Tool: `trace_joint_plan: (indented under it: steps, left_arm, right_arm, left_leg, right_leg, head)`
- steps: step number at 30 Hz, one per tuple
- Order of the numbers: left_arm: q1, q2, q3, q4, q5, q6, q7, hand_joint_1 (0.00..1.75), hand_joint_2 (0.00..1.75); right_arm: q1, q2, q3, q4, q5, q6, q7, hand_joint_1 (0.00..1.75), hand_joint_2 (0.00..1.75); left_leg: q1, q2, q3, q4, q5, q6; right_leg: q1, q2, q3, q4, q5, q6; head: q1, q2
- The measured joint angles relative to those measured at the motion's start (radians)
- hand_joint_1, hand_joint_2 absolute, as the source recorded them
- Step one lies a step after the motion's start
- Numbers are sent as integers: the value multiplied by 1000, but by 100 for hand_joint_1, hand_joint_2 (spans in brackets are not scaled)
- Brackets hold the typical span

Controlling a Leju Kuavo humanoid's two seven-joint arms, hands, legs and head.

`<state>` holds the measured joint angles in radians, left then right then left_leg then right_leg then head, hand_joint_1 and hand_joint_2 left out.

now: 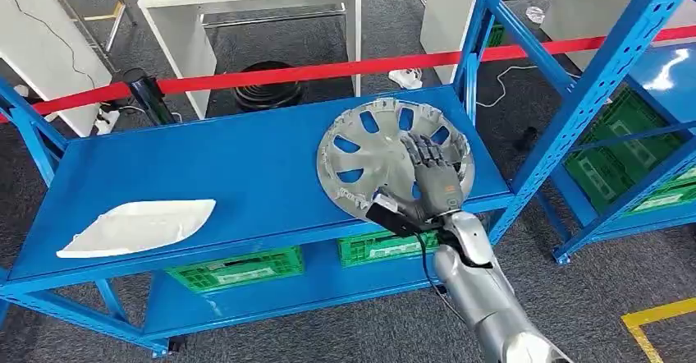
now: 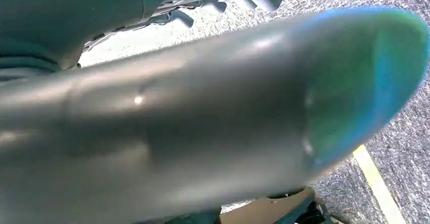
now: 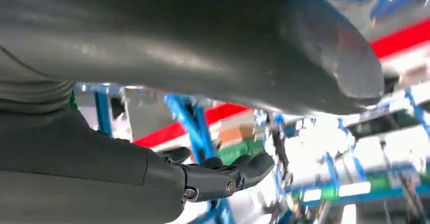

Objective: Take the parts from the cabinet and place them on the table.

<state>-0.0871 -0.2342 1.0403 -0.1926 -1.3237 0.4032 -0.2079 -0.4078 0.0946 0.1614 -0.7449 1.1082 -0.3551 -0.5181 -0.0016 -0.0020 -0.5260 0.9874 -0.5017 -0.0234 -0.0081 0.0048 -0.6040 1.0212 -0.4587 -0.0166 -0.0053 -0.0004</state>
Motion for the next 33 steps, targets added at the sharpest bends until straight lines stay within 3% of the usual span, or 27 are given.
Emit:
trace_joint_plan:
  steps: [4,15,33]
  left_arm:
    - [0,-3,-8,1,-10,-3,7,0,0]
    - [-10,-12,-36,1,-38,-15,15,0,0]
    - [-19,-19,-56,1,-53,-24,35,0,0]
  right_arm:
    - [-39,8,7,71,-10,34,-20,0,0]
    - [-70,35,27,154,-10,40,-17,0,0]
    - [-111,59,70,212,32,67,62,0,0]
  left_leg:
    - [0,0,1,0,0,0]
    - [0,0,1,0,0,0]
    - [0,0,1,0,0,0]
  right_leg:
    - [0,0,0,0,0,0]
    - [0,0,0,0,0,0]
    - [0,0,0,-1,0,1]
  head:
    - [0,0]
    - [0,0]
    - [0,0]
